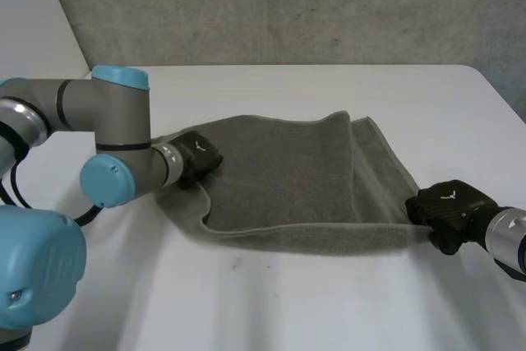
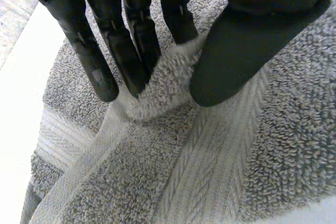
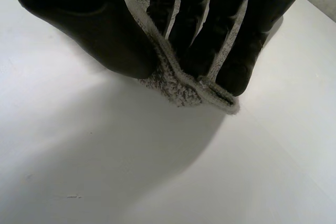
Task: Fold the towel.
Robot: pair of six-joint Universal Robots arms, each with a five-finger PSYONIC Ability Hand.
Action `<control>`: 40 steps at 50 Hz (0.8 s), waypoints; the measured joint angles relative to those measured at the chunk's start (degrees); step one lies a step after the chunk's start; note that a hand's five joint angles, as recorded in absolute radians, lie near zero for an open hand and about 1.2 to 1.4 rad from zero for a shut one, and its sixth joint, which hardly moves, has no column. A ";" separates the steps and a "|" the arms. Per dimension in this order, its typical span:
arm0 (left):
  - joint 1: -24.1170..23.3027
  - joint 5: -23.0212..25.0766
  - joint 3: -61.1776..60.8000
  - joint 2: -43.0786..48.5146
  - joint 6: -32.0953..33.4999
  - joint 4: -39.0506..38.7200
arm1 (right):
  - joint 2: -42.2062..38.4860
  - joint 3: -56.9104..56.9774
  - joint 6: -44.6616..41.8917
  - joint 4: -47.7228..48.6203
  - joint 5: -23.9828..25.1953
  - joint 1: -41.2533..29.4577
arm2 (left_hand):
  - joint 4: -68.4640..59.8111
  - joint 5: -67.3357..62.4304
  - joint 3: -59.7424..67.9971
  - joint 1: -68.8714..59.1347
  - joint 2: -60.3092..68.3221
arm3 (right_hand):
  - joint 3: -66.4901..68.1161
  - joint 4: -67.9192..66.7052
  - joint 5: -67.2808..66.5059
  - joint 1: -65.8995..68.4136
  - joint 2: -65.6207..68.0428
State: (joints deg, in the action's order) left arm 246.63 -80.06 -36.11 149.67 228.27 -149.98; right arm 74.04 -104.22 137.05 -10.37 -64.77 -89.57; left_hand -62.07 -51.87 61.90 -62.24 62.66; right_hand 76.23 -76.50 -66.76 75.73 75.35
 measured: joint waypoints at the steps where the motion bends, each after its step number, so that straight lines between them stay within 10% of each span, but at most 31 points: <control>1: 0.16 -0.05 -0.94 -0.57 0.01 -0.68 | -0.01 0.04 0.01 -0.01 0.00 0.02 | -3.31 -2.95 3.24 -2.33 2.71 | 0.00 0.00 0.00 0.00 0.00; 21: 11.60 -2.98 -42.80 -34.64 -6.18 -17.88 | 6.76 4.56 -1.38 -6.85 0.49 3.85 | -7.64 -6.56 7.67 -5.57 6.93 | 0.00 0.00 0.00 0.00 0.00; 40: 26.09 16.67 -78.17 -71.69 -12.25 -16.37 | 17.92 12.70 -23.59 -37.81 11.65 8.70 | -7.65 -6.85 7.73 -5.90 7.02 | 0.00 0.00 -0.34 0.00 0.66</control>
State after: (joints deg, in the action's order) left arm 272.72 -63.39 -114.28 77.98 216.03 -166.34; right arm 91.96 -91.51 113.46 -48.18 -53.13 -80.87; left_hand -69.71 -58.72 69.63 -68.14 69.67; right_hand 76.23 -76.50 -67.10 75.74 76.01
